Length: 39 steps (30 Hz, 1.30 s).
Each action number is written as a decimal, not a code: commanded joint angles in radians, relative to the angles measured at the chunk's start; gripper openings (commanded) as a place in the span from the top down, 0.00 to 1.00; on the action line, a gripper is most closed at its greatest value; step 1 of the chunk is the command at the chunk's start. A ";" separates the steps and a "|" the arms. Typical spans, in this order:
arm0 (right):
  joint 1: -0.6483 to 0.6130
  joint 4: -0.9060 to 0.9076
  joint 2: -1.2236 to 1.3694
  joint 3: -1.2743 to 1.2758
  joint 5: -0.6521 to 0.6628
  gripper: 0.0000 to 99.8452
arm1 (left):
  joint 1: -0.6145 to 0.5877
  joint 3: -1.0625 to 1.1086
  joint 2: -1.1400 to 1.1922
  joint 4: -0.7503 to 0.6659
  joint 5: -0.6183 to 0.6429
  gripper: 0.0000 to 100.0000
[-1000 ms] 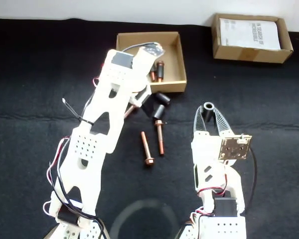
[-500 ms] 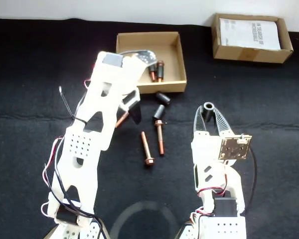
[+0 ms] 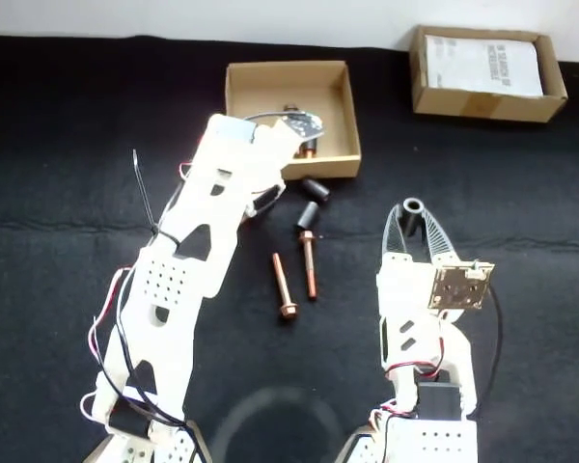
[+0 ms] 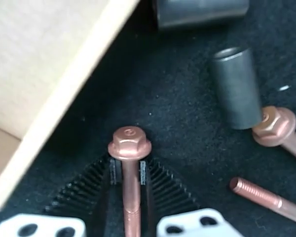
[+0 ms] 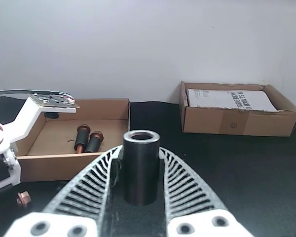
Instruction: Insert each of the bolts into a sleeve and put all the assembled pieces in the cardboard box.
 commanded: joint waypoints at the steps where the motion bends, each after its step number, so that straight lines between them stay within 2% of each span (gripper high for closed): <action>1: 0.007 0.002 -0.018 0.133 0.003 0.99 | -0.016 -0.065 -0.001 -0.025 -0.005 0.99; 4: 0.005 0.002 -0.018 0.131 0.002 0.99 | -0.007 -0.139 -0.002 0.015 0.008 0.99; 9: -0.051 0.001 -0.018 0.131 0.002 0.99 | 0.028 -0.392 -0.002 0.183 0.236 0.99; 14: -0.134 -0.001 -0.027 0.131 0.002 0.99 | 0.039 -0.676 -0.002 0.207 0.381 0.99; 18: -0.206 -0.004 -0.027 0.131 0.002 0.99 | 0.038 -0.673 -0.058 0.209 0.436 0.99; 23: -0.285 -0.005 -0.027 0.131 0.002 0.99 | 0.035 -0.676 -0.131 0.210 0.565 0.99; 30: -0.334 -0.005 -0.021 0.131 0.002 0.99 | 0.038 -0.676 -0.286 0.221 0.816 0.99; 39: -0.332 -0.005 -0.019 0.131 0.002 0.99 | 0.062 -0.670 -0.492 0.222 0.832 0.99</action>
